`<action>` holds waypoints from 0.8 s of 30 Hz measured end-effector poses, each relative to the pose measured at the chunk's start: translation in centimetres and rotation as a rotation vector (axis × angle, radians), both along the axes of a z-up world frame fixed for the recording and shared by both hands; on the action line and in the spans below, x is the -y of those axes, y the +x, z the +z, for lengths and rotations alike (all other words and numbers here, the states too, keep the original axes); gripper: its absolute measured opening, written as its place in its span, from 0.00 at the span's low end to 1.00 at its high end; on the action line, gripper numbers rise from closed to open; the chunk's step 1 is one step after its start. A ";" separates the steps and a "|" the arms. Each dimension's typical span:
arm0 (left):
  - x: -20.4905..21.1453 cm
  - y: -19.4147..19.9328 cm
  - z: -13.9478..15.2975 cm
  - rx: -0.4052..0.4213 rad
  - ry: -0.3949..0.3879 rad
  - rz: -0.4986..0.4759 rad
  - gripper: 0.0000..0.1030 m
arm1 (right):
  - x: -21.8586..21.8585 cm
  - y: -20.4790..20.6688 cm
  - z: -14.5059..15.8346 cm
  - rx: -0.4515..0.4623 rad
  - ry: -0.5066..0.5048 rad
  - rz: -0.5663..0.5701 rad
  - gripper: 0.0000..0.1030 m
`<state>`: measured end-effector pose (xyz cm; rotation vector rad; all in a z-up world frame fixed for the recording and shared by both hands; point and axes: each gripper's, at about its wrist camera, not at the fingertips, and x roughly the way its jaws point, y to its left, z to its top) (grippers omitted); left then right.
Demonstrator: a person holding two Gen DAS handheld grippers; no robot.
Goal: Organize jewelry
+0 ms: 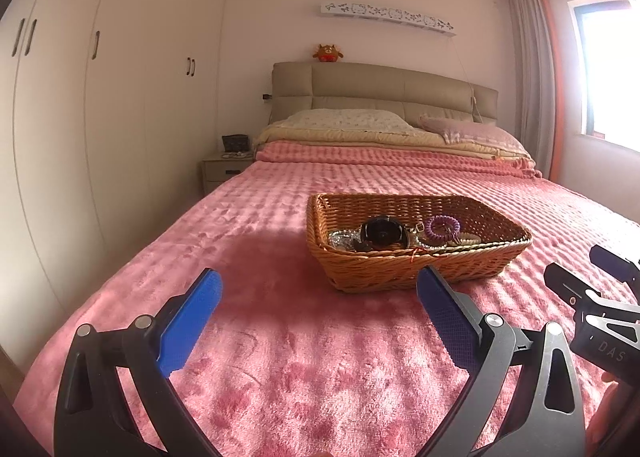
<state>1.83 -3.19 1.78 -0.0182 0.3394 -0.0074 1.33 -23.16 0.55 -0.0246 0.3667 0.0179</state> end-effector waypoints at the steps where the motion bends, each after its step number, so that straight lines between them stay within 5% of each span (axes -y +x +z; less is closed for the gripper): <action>1: 0.0 0.0 0.0 0.000 0.003 0.000 0.92 | 0.0 0.0 0.0 0.000 -0.001 0.000 0.80; 24: 0.3 0.2 -0.2 -0.014 0.012 -0.009 0.92 | 0.3 0.2 -0.2 -0.014 0.002 0.004 0.81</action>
